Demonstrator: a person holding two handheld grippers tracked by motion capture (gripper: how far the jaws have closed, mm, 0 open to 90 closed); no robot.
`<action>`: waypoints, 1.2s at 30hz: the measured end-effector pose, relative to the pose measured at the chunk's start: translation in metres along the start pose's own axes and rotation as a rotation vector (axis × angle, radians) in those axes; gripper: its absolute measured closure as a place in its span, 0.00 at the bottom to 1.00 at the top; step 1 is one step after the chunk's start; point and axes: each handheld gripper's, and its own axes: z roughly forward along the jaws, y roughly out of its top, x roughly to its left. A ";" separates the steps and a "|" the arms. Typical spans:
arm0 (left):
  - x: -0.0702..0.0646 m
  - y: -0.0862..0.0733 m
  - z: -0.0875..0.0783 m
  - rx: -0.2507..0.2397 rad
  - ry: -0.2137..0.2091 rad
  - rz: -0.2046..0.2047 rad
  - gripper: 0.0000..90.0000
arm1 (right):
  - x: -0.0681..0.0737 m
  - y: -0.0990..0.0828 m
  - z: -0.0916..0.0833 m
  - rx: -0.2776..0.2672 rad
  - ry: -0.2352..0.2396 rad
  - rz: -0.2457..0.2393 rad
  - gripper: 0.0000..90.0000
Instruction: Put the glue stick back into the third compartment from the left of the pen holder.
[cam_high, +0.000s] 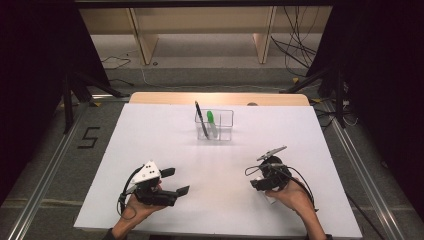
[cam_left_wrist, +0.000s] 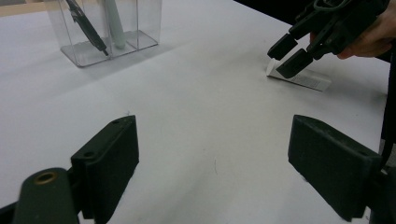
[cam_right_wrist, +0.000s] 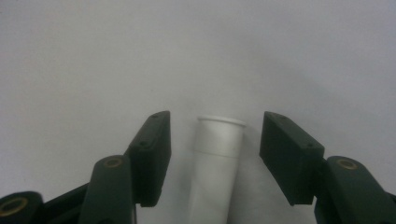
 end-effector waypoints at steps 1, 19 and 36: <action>0.000 0.000 0.000 -0.001 0.000 -0.001 0.18 | 0.000 -0.001 0.000 0.006 0.000 0.001 0.51; -0.001 -0.001 -0.001 0.006 0.006 0.006 0.18 | 0.000 -0.011 0.004 0.031 -0.017 0.024 0.68; -0.001 -0.001 -0.001 0.009 0.009 0.007 0.18 | 0.008 -0.010 0.004 0.054 -0.068 0.003 0.75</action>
